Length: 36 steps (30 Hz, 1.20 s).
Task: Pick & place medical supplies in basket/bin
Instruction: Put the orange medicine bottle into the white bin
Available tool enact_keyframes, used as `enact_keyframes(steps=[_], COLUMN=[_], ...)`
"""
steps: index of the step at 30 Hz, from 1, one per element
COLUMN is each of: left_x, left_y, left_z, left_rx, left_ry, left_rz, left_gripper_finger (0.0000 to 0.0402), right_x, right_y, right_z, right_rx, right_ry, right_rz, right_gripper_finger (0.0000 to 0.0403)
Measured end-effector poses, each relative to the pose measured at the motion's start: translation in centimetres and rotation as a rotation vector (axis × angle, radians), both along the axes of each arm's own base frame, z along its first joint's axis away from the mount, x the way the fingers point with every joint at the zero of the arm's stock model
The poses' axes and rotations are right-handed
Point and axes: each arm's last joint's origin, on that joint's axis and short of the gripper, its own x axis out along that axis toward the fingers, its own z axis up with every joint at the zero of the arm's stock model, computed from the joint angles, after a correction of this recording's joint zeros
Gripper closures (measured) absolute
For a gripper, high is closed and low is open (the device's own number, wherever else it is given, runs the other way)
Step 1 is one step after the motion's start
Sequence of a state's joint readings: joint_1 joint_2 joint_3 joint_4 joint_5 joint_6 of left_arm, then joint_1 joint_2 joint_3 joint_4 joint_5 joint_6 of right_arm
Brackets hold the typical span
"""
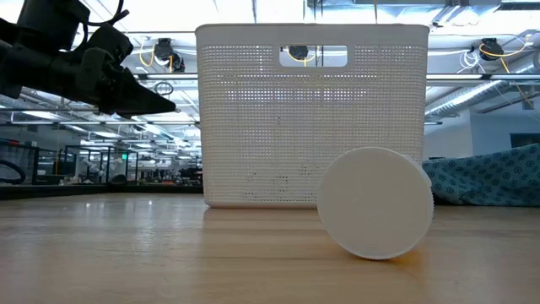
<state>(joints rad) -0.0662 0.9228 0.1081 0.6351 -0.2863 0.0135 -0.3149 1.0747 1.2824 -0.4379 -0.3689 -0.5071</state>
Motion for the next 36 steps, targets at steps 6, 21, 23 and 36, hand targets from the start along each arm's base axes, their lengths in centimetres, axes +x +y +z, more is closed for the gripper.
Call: enact_keyframes(steps=[6, 21, 23, 36], left_x=[0.0, 0.0, 0.0, 0.0], left_y=[0.0, 0.0, 0.0, -0.2], left_z=[-0.1, 0.0, 0.0, -0.3], left_rx=[0.0, 0.007, 0.003, -0.086], left_ry=[0.008, -0.003, -0.004, 0.021], left_rz=[0.0, 0.002, 0.003, -0.054], left_gripper_finger=[0.0364, 0.0364, 0.0364, 0.0364], right_x=[-4.9, -8.2, -8.8, -9.2], right_y=[2.0, 2.9, 3.2, 3.8], right_z=[-4.5, -16.0, -17.0, -19.9], right_rx=[0.135, 0.464, 0.494, 0.391], right_ry=[-0.113, -0.397, -0.413, -0.4], right_rz=[-0.015, 0.095, 0.12, 0.023], right_gripper_finger=[0.0401, 0.0403, 0.0403, 0.0403])
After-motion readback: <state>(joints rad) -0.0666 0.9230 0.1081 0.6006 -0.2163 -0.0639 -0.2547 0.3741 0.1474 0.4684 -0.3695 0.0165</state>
